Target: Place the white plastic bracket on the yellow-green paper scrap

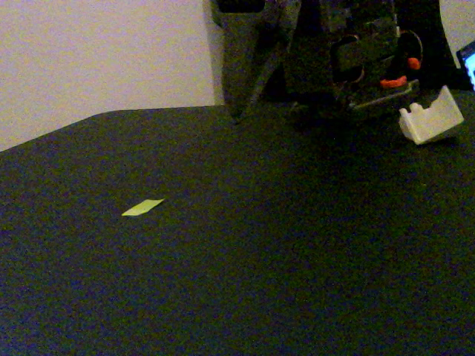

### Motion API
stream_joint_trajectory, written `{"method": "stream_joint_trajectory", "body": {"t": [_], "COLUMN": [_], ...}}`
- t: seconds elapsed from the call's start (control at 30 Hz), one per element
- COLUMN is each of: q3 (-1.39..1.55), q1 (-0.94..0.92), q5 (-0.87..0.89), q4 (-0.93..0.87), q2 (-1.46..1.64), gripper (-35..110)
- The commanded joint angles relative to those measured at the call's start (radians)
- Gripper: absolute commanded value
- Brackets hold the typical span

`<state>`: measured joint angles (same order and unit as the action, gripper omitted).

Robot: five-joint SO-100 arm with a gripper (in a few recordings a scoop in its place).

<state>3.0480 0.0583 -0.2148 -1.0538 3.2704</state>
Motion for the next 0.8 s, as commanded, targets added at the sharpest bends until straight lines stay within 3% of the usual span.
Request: {"method": "stream_joint_trajectory", "body": {"t": [0.0, 0.27, 0.5, 0.77], "q3": [-0.017, -0.221, -0.666, -0.833], "q1": [0.02, 0.038, 0.055, 0.206], "q5": [0.132, 0.255, 0.241, 0.443], "q4": [0.029, 0.0, -0.044, -0.189], "q2": [0.034, -0.028, -0.588, -0.785], "gripper": [0, 0, 0, 0]}}
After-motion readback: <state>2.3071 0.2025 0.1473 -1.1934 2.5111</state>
